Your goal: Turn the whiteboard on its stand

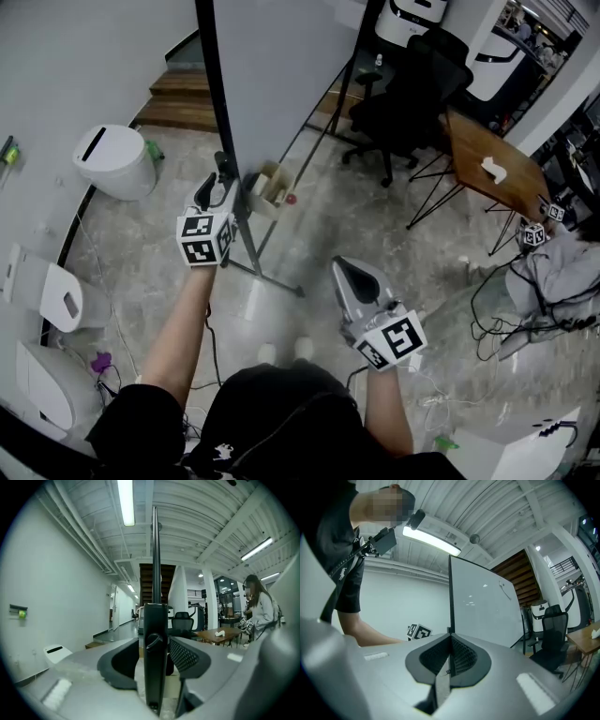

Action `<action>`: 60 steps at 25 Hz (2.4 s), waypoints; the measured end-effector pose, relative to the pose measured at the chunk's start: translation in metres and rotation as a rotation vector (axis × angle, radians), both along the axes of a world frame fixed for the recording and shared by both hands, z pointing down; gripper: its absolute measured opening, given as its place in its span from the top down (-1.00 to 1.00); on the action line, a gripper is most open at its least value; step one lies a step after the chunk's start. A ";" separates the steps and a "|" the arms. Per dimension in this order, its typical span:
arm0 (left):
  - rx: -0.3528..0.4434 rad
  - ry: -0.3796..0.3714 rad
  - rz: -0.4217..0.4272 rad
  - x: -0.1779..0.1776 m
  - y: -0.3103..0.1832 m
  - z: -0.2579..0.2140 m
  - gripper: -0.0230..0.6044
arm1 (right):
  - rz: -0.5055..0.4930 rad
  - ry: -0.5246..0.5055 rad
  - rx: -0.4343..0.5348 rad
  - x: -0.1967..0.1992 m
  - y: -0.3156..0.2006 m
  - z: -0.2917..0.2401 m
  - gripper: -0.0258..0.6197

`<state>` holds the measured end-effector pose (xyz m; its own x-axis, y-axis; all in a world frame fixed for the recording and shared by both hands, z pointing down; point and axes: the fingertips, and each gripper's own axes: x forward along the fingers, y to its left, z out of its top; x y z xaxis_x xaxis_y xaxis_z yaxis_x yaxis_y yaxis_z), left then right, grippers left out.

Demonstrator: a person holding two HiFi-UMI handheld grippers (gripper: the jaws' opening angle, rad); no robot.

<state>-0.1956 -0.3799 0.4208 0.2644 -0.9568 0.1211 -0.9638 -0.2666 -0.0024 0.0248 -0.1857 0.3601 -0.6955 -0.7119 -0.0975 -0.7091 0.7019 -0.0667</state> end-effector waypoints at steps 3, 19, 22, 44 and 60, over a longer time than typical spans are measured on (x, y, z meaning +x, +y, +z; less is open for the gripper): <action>0.014 0.001 -0.001 -0.002 0.013 -0.006 0.24 | -0.003 -0.003 0.007 -0.001 0.003 -0.001 0.91; 0.056 0.072 0.177 0.075 0.112 -0.027 0.41 | 0.021 -0.005 0.021 0.016 0.009 -0.003 0.91; 0.050 0.099 0.219 0.094 0.128 -0.026 0.49 | 0.030 0.000 0.023 0.017 0.014 -0.003 0.90; 0.067 0.165 0.399 0.167 0.161 -0.042 0.92 | 0.124 0.026 0.020 0.047 0.013 0.004 0.91; 0.053 0.141 0.429 0.192 0.135 -0.034 0.91 | 0.157 0.026 0.010 0.070 -0.012 0.011 0.91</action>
<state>-0.0037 -0.2447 0.3864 0.6485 -0.7611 0.0093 -0.7582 -0.6449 0.0962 0.0949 -0.1974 0.3715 -0.5779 -0.8113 -0.0891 -0.8117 0.5826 -0.0405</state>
